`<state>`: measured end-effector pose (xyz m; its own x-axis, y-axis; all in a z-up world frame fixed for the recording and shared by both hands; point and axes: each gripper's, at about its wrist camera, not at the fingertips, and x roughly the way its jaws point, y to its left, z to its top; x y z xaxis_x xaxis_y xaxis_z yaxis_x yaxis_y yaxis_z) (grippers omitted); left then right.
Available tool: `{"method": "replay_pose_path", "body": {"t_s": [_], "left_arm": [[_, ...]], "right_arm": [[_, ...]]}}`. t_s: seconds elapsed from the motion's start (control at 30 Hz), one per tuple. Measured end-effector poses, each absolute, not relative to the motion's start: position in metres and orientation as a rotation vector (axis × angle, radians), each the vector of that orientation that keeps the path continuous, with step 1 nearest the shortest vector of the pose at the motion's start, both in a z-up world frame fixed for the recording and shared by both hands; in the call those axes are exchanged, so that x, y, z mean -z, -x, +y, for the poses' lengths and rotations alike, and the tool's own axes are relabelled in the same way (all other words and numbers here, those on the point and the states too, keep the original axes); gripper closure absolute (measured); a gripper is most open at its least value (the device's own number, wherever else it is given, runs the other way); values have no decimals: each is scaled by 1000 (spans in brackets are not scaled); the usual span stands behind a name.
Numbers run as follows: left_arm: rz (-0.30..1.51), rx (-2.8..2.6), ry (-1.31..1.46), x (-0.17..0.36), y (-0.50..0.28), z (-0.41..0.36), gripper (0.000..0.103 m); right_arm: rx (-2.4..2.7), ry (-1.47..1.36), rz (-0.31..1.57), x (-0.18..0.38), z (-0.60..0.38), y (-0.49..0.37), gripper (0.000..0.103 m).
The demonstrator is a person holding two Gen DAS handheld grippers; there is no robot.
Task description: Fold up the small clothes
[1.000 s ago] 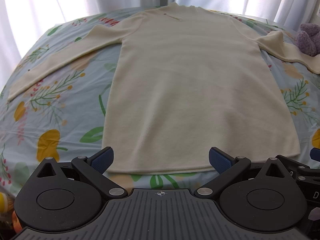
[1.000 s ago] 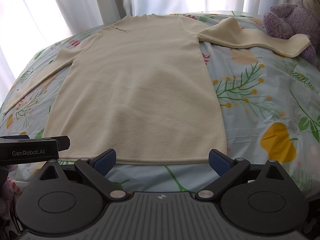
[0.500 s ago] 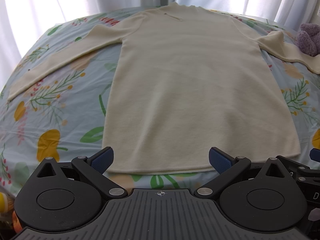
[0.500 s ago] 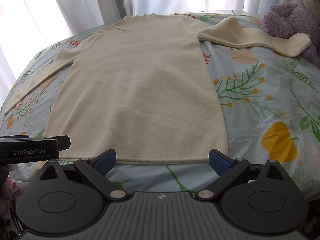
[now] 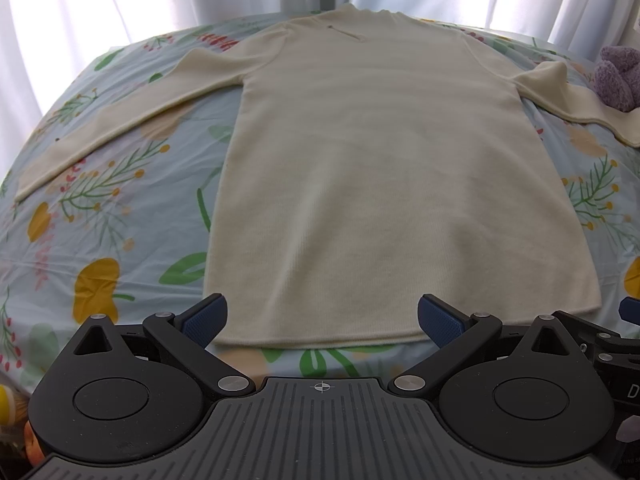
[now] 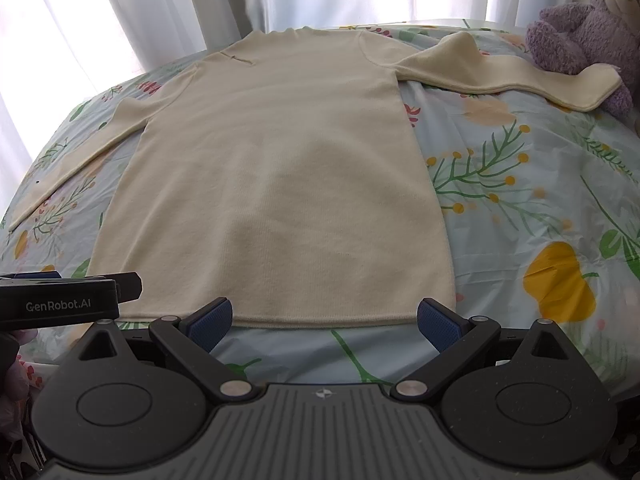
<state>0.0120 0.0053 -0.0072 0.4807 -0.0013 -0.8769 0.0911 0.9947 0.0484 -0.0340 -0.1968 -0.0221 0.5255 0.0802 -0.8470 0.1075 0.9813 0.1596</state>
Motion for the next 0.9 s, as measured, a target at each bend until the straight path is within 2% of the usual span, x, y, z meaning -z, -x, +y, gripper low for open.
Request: {"method": "replay_pose_path", "body": {"t_s": [0.9], "left_arm": [[1077, 55, -96, 10, -16, 6, 0]], "right_arm": [[20, -208, 1016, 23, -197, 32, 4]]}}
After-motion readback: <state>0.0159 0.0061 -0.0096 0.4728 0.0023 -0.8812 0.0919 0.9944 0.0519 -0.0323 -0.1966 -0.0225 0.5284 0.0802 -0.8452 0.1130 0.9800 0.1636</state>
